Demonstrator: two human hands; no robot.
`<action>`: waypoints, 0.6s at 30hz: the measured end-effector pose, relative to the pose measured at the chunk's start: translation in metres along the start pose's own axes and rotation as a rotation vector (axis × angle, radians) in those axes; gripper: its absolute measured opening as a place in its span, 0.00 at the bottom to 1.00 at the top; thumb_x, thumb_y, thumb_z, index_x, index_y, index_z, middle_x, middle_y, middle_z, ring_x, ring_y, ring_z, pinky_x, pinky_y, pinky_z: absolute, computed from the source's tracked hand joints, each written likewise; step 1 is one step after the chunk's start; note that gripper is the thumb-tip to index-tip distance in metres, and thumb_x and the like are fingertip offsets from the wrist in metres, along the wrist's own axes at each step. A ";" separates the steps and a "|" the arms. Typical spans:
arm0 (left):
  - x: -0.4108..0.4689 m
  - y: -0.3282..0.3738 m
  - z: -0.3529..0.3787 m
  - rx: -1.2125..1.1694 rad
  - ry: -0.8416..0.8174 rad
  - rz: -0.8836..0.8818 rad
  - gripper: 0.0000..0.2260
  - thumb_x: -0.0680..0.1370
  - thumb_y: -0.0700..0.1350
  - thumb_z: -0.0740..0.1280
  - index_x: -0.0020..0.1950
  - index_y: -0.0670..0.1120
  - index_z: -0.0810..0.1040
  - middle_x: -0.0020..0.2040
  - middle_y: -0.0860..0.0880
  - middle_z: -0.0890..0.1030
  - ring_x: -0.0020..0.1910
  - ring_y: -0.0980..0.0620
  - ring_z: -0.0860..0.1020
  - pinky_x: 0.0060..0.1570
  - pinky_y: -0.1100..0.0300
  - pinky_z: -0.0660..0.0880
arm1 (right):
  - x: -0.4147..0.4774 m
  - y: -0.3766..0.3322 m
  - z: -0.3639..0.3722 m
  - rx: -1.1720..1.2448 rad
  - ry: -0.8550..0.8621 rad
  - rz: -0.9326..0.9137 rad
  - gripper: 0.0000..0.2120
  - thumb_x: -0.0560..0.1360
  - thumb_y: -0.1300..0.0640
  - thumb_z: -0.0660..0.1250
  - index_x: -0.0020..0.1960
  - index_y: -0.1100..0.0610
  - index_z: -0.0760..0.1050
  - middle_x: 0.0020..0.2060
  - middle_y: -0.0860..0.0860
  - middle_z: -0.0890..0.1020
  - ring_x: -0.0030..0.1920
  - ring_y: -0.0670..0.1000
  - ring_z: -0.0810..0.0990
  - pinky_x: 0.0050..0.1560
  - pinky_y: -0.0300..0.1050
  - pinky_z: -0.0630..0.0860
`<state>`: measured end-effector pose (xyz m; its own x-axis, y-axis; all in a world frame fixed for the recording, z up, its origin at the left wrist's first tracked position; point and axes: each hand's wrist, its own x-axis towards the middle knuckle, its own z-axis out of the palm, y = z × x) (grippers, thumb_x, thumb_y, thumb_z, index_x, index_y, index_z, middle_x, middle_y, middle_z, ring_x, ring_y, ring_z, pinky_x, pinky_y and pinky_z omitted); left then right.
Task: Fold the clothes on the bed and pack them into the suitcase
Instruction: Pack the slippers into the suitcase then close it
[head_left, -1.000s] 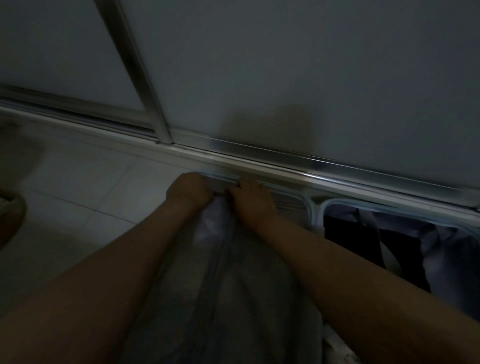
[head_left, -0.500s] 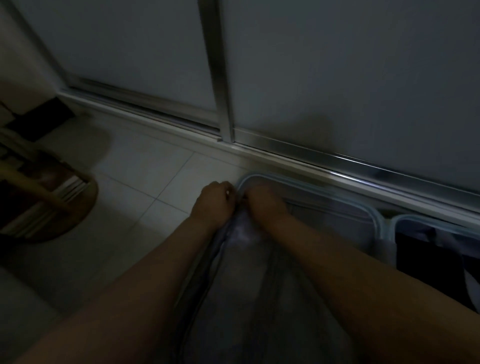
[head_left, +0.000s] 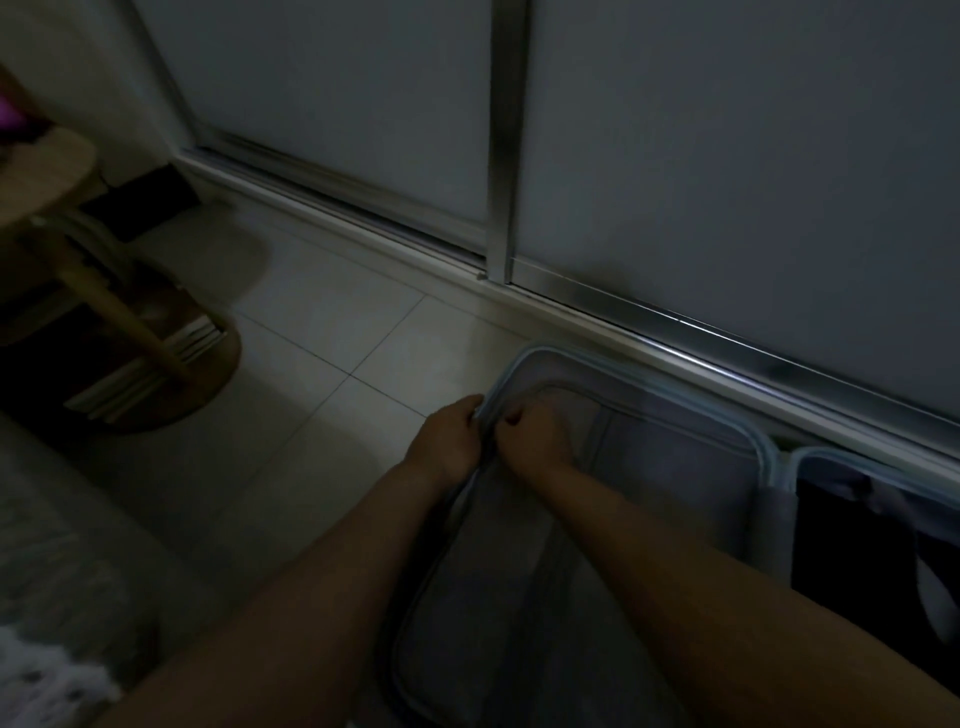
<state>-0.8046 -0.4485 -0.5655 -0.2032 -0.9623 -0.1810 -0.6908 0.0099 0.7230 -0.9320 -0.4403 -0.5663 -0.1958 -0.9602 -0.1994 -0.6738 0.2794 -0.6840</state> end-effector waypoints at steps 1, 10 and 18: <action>-0.007 0.003 -0.002 0.009 0.009 -0.003 0.13 0.81 0.44 0.58 0.64 0.48 0.77 0.61 0.47 0.80 0.59 0.47 0.77 0.59 0.57 0.73 | -0.012 -0.003 0.002 0.004 -0.045 -0.026 0.18 0.75 0.60 0.65 0.27 0.53 0.67 0.30 0.52 0.75 0.34 0.49 0.74 0.30 0.40 0.62; -0.090 -0.024 -0.008 0.222 -0.033 0.095 0.12 0.74 0.40 0.59 0.54 0.43 0.78 0.54 0.42 0.77 0.53 0.43 0.76 0.54 0.50 0.76 | -0.113 0.006 0.036 0.001 -0.410 -0.290 0.09 0.77 0.62 0.66 0.53 0.65 0.80 0.49 0.61 0.83 0.52 0.57 0.80 0.47 0.38 0.70; -0.171 -0.044 -0.013 0.436 -0.108 0.171 0.28 0.79 0.53 0.45 0.74 0.43 0.66 0.78 0.47 0.59 0.76 0.49 0.59 0.73 0.56 0.54 | -0.180 0.003 0.053 -0.063 -0.567 -0.441 0.06 0.74 0.67 0.66 0.38 0.64 0.77 0.37 0.63 0.80 0.37 0.55 0.74 0.39 0.49 0.72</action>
<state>-0.7301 -0.2881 -0.5578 -0.3941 -0.9034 -0.1690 -0.8633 0.3007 0.4054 -0.8612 -0.2665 -0.5700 0.4925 -0.8308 -0.2595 -0.6479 -0.1509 -0.7466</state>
